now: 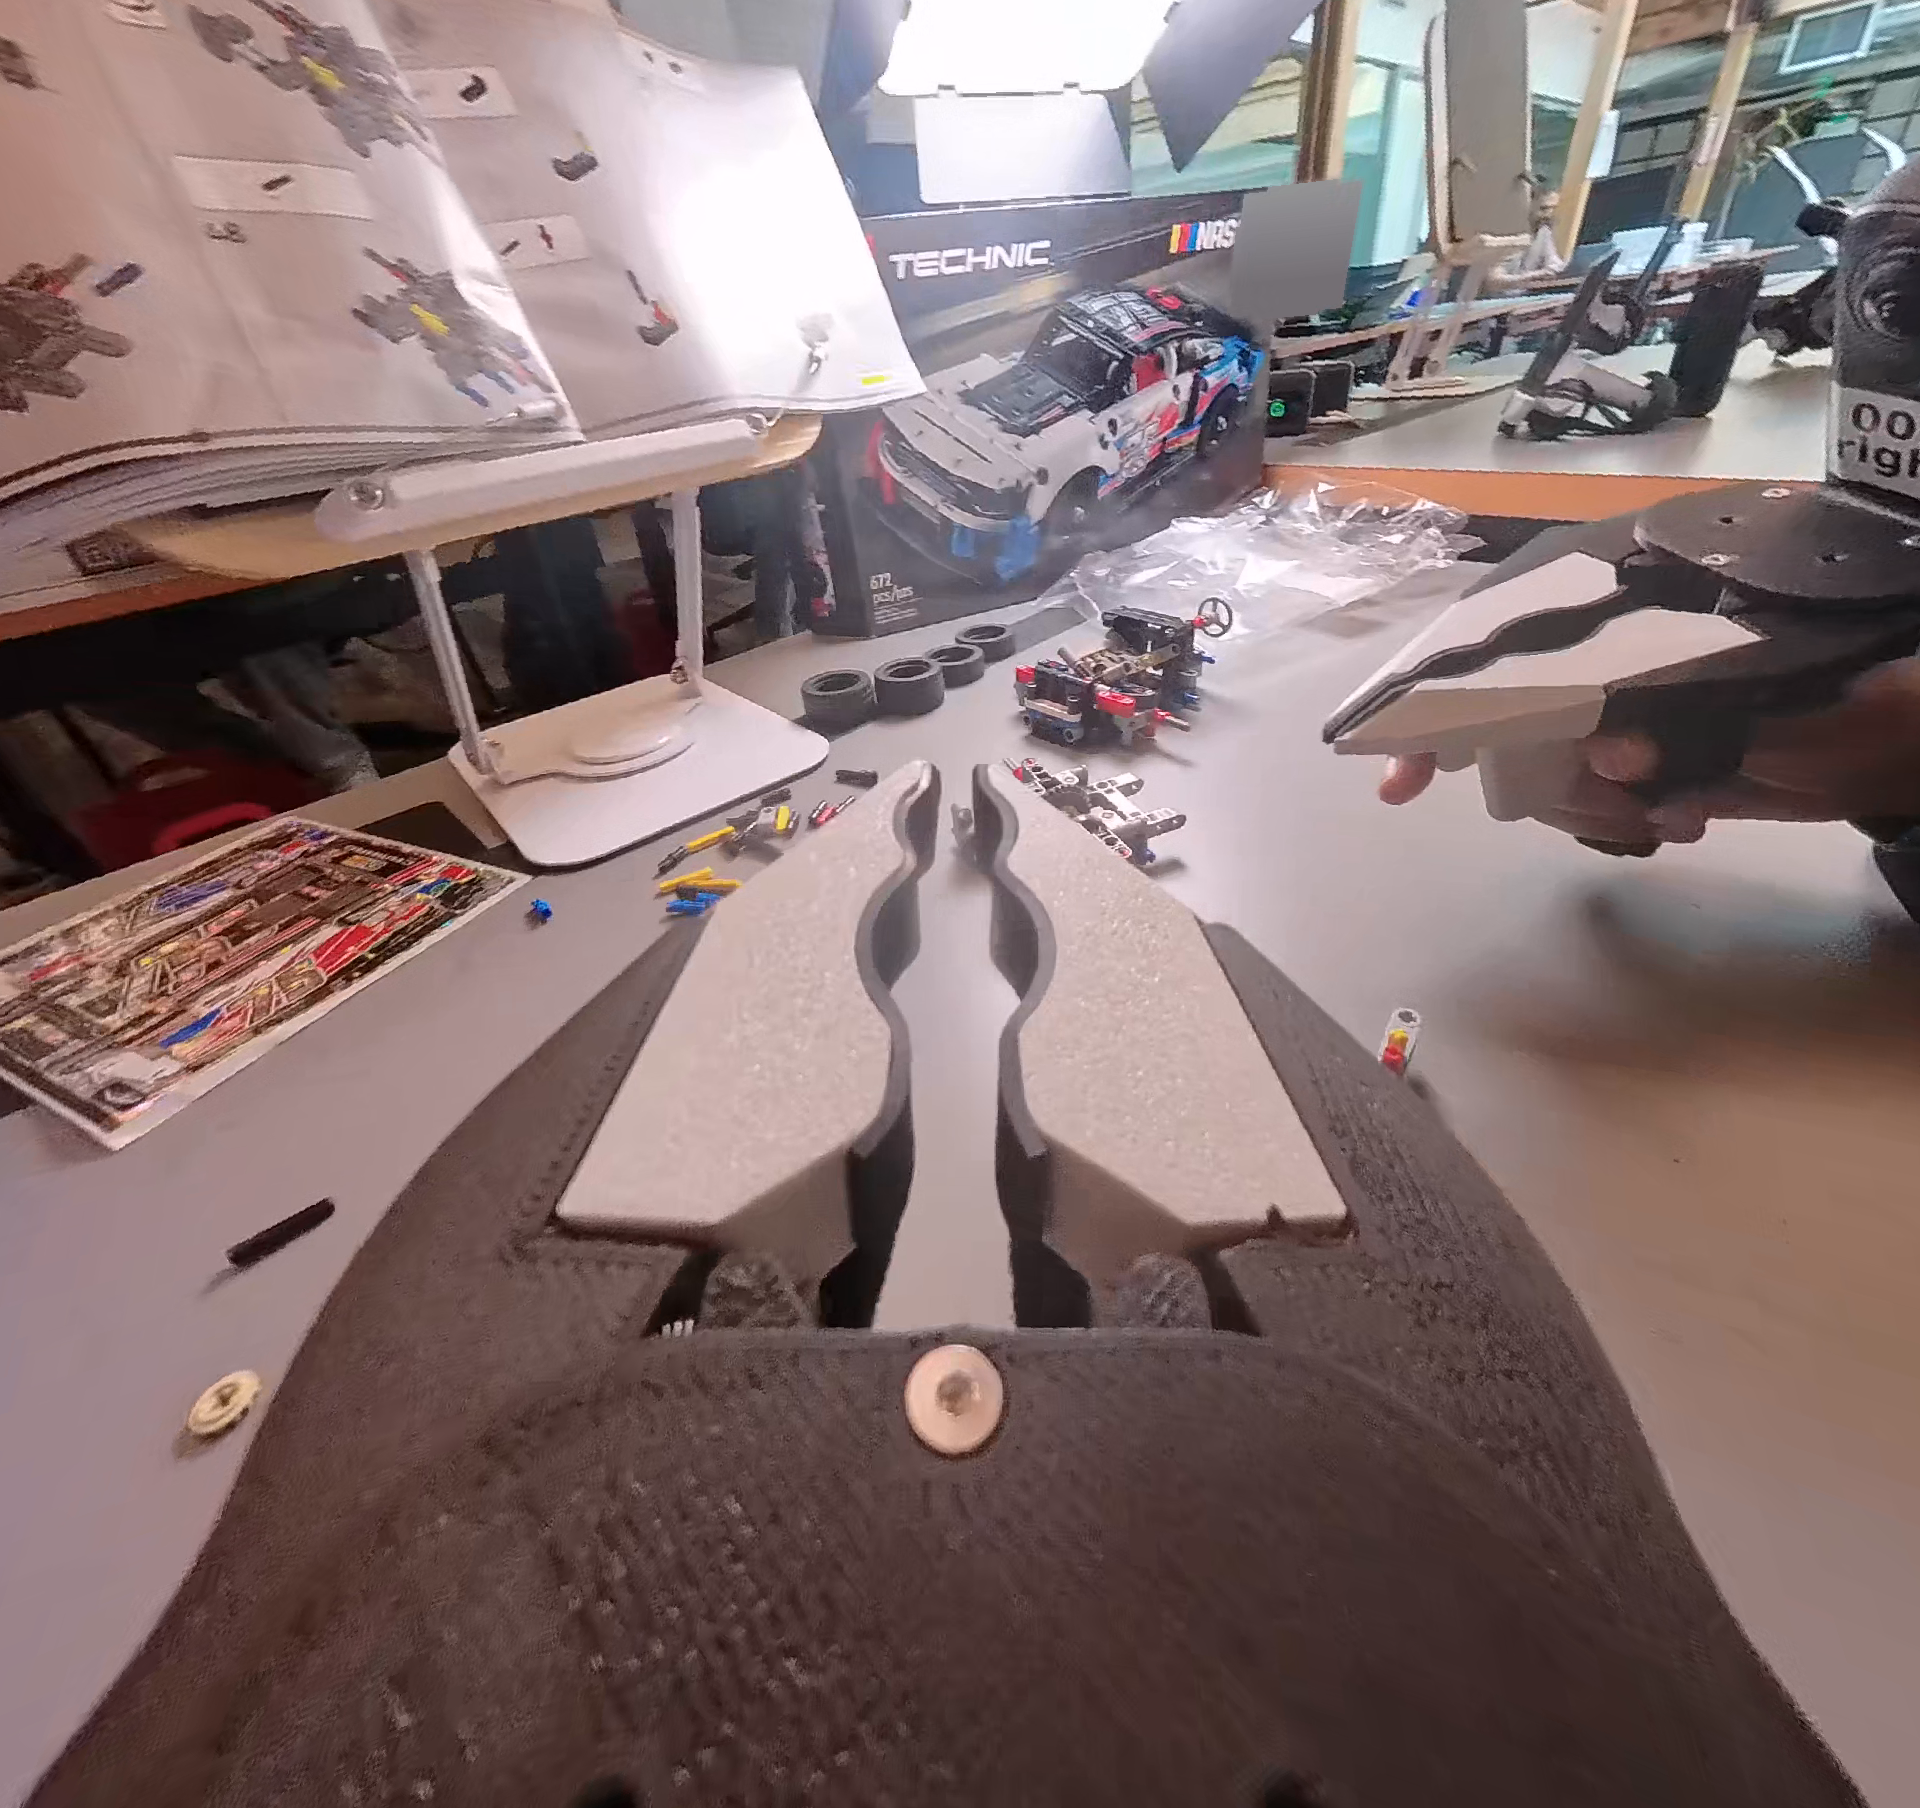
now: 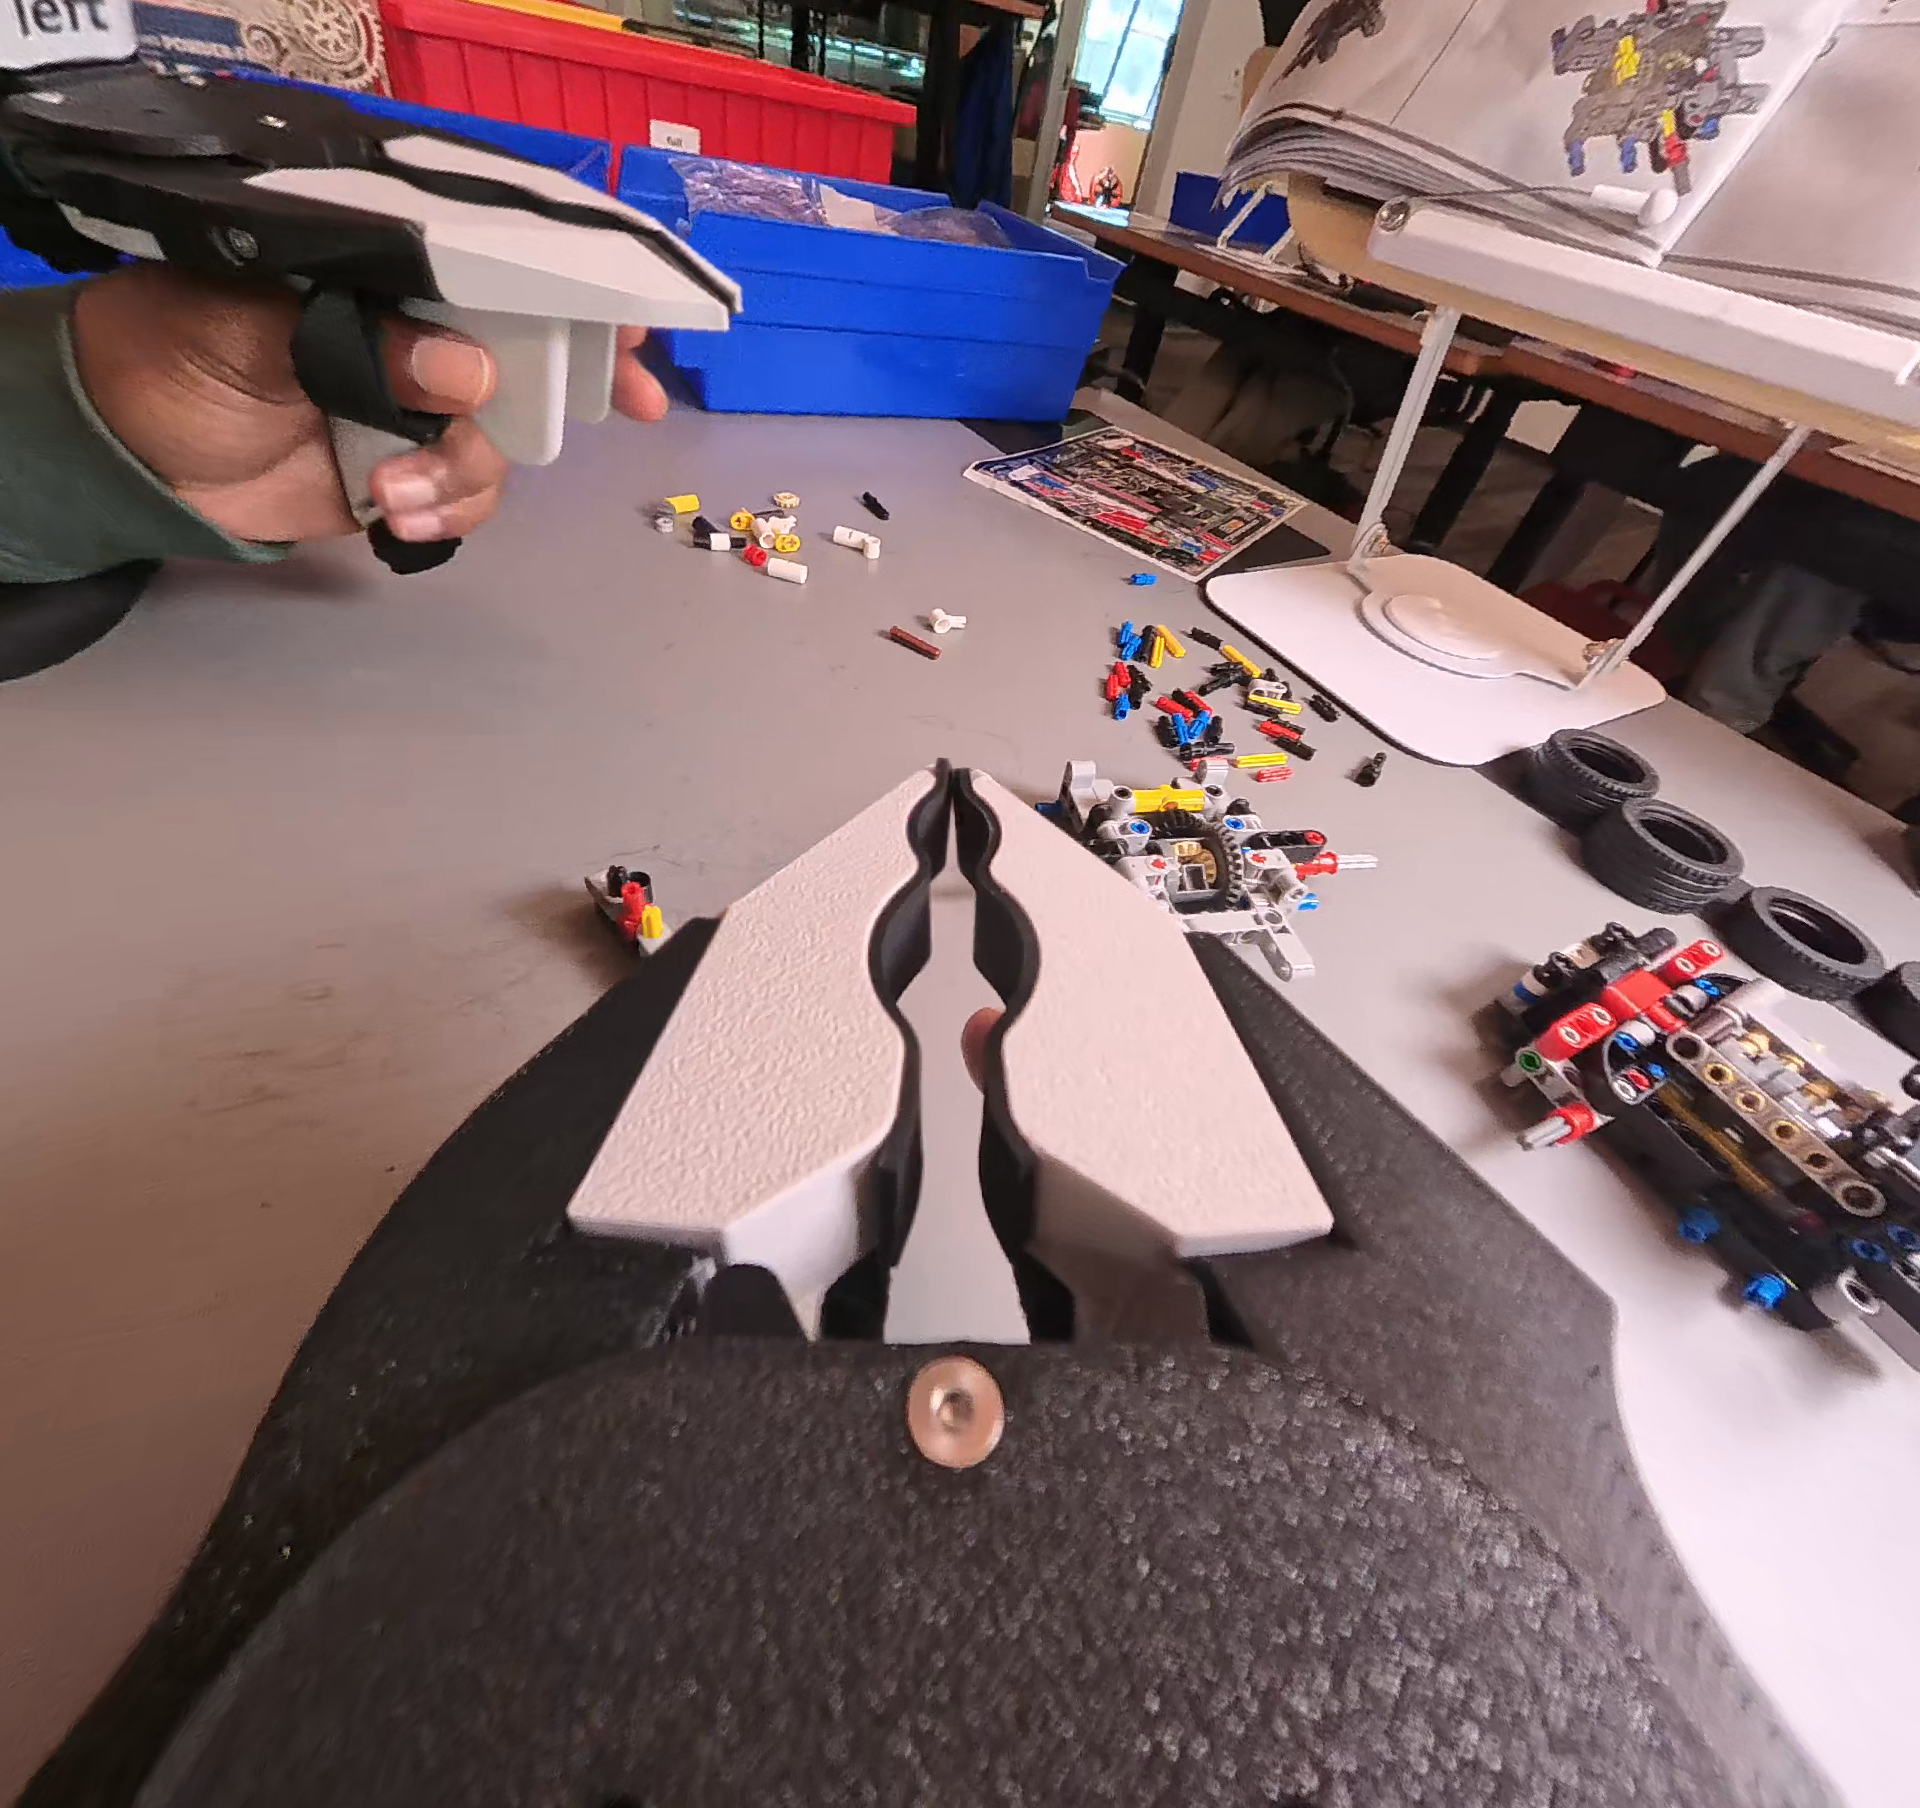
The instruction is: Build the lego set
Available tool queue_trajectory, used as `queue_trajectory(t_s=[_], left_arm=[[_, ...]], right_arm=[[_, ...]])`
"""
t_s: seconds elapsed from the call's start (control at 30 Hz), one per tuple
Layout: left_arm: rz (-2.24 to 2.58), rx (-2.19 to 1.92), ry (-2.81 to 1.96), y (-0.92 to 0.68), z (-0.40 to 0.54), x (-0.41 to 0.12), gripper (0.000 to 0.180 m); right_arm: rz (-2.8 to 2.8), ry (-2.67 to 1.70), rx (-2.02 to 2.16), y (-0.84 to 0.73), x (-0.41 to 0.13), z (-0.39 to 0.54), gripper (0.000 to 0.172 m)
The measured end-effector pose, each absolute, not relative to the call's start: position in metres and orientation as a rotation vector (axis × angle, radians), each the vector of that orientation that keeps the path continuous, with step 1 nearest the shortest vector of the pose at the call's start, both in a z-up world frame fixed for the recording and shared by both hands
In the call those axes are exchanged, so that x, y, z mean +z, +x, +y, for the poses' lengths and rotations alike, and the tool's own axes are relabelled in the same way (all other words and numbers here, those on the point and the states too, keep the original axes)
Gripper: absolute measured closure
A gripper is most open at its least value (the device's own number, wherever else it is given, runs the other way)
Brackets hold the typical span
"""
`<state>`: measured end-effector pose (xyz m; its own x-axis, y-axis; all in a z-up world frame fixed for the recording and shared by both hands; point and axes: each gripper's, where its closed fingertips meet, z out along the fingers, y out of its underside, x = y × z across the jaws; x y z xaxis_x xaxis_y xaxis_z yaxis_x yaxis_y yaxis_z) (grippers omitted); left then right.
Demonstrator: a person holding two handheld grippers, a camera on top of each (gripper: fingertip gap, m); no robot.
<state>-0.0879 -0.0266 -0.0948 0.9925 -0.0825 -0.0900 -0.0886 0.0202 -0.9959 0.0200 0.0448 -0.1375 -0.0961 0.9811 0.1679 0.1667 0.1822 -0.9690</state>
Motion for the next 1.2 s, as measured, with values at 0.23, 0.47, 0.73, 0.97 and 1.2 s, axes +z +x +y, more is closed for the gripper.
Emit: queue_trajectory(t_s=[0.23,0.47,0.73,0.97,1.2], left_arm=[[0.047,-0.054,-1.54,-0.101,-0.026,-0.098,0.18],[0.01,-0.122,-1.543,-0.104,-0.027,-0.098,0.18],[0.015,-0.158,-1.524,-0.104,-0.03,-0.094,0.168],[0.04,-0.095,-1.515,-0.107,-0.032,-0.091,0.156],[0.023,-0.063,-1.535,-0.111,-0.03,-0.096,0.162]], right_arm=[[-1.382,-1.199,1.07,0.02,-0.132,0.06,0.172],[-1.281,-1.215,1.052,0.023,-0.123,0.078,0.172],[-1.211,-1.251,1.025,0.026,-0.121,0.094,0.167],[-1.194,-1.241,1.006,0.027,-0.118,0.096,0.161],[-1.164,-1.235,1.01,0.033,-0.111,0.098,0.146]])
